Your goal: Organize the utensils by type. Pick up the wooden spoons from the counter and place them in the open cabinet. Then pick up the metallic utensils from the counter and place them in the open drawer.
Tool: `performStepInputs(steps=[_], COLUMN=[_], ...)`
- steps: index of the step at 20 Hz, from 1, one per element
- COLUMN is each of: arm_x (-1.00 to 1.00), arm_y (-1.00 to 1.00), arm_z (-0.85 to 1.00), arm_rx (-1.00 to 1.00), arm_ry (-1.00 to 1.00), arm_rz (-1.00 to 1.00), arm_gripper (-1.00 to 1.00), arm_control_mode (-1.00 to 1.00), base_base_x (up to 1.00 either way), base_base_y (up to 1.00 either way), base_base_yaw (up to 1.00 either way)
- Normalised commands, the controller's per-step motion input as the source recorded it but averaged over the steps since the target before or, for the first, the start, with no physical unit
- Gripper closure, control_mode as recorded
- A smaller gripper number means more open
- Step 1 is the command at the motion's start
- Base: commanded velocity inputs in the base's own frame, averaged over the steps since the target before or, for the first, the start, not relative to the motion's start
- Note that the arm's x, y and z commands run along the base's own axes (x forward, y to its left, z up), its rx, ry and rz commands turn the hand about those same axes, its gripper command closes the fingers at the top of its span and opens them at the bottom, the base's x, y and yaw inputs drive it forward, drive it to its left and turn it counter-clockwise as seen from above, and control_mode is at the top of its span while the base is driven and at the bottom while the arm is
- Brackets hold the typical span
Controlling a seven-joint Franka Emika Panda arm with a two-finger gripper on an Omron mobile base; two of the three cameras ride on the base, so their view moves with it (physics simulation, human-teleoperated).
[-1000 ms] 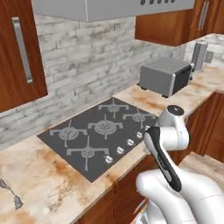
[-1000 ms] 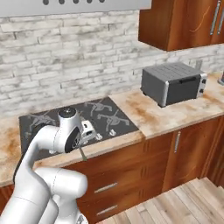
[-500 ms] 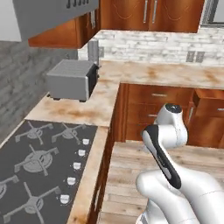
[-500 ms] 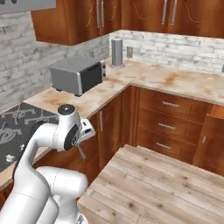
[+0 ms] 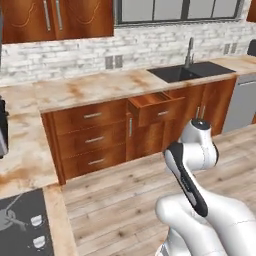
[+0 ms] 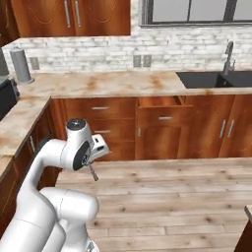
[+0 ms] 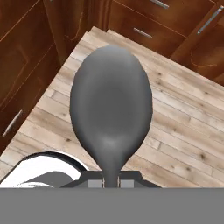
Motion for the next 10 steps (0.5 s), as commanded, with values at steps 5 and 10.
performStepInputs(steps=[5, 10], arm_x=[0.0, 0.0], arm_y=[0.0, 0.0], arm_z=[0.0, 0.0], arm_rx=[0.0, 0.0], arm_ry=[0.0, 0.0], arm_rz=[0.0, 0.0], arm_gripper=[1.0, 1.0], arm_control_mode=[1.0, 1.0], base_base_x=[0.83, 0.86], base_base_y=[0.72, 0.47], base_base_yaw=[-0.21, -0.37])
